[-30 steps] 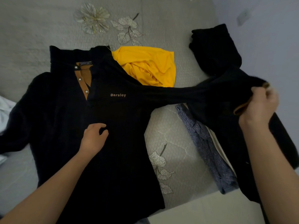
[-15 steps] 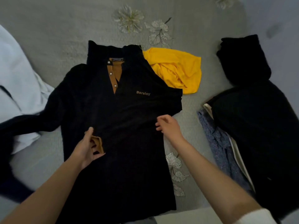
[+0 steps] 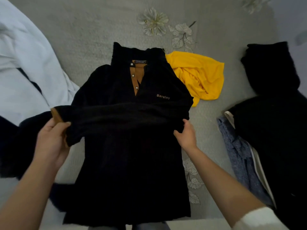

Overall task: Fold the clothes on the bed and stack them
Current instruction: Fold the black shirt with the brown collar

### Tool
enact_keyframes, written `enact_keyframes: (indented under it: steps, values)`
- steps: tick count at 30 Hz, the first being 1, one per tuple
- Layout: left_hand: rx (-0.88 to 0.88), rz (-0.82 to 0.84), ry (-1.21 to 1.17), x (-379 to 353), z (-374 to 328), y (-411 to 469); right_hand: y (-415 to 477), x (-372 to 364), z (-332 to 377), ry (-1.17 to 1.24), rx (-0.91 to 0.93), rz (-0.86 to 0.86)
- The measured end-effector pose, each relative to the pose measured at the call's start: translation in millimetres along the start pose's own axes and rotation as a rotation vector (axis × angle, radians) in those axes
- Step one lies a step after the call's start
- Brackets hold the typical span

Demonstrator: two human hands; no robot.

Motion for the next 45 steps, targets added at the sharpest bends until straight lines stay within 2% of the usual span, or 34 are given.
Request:
enact_keyframes:
  steps: [2,7,10,13,15,17,19,20,22,24,26,28,30,32,34,37,39,41,45]
  values:
    - [0.07,-0.093,-0.008,29.8,10.5,-1.4,-0.6,-17.3,6.0,-0.054,-0.004,0.028]
    - [0.301,-0.19,0.05,78.8,75.4,-25.5,7.4,-14.9,12.8,-0.337,-0.061,-0.16]
    - [0.364,-0.164,-0.051,79.5,95.9,-43.9,20.7,-7.4,12.3,-0.549,-0.052,-0.149]
    - [0.364,-0.134,-0.164,73.6,102.6,-59.4,36.0,5.8,15.4,-0.629,0.06,-0.19]
    - [0.349,-0.116,-0.207,70.9,104.6,-64.5,40.3,21.7,15.5,-0.493,0.09,-0.245]
    - [0.324,-0.112,-0.168,66.5,107.8,-68.4,43.7,42.1,6.7,-0.143,-0.041,-0.307]
    - [0.339,-0.142,0.022,60.0,119.9,-73.5,47.7,51.5,-4.5,0.124,-0.152,-0.281]
    - [0.346,-0.181,0.12,58.4,127.0,-76.6,47.4,49.1,-6.5,0.165,-0.16,-0.219]
    - [0.372,-0.27,0.204,58.6,144.3,-81.7,38.5,38.4,-4.0,0.047,-0.078,-0.132]
    - [0.393,-0.337,0.181,62.3,157.0,-85.0,20.0,25.1,5.5,-0.264,0.137,-0.218]
    - [0.4,-0.378,0.212,67.1,163.1,-86.4,-4.1,-1.5,16.9,-0.563,0.427,-0.3]
    - [0.399,-0.401,0.289,70.0,167.2,-85.8,-18.6,-38.9,18.0,-0.794,0.617,-0.219]
    - [0.398,-0.416,0.361,72.1,169.3,-87.2,-23.4,-69.2,13.4,-0.905,0.594,-0.038]
    - [0.387,-0.463,0.399,76.0,166.6,-89.1,-27.5,-85.1,12.9,-0.918,0.461,0.086]
    - [0.343,-0.552,0.471,86.6,158.1,-91.2,-35.7,-90.4,22.9,-0.852,0.389,0.078]
    - [0.255,-0.714,0.543,115.7,142.0,-92.7,-48.3,-100.0,41.6,-0.79,0.439,0.025]
    - [0.294,-0.787,0.49,142.5,137.8,-91.2,-59.1,-111.6,52.8,-0.776,0.515,0.029]
    - [0.301,-0.771,0.468,164.2,131.6,-85.3,-69.6,-126.3,64.2,-0.743,0.514,0.067]
    - [0.172,-0.683,0.501,191.2,101.4,-63.4,-92.3,-162.6,90.3,-0.683,0.522,0.085]
Point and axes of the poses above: each hand's wrist, its own y-axis towards the middle knuckle, its own x-axis out of the back of the hand, z = x × y, the point moved 4 cm from there along y, towards the middle knuckle, and after that the axes turned 11 degrees about z, right-handed, at the moved point
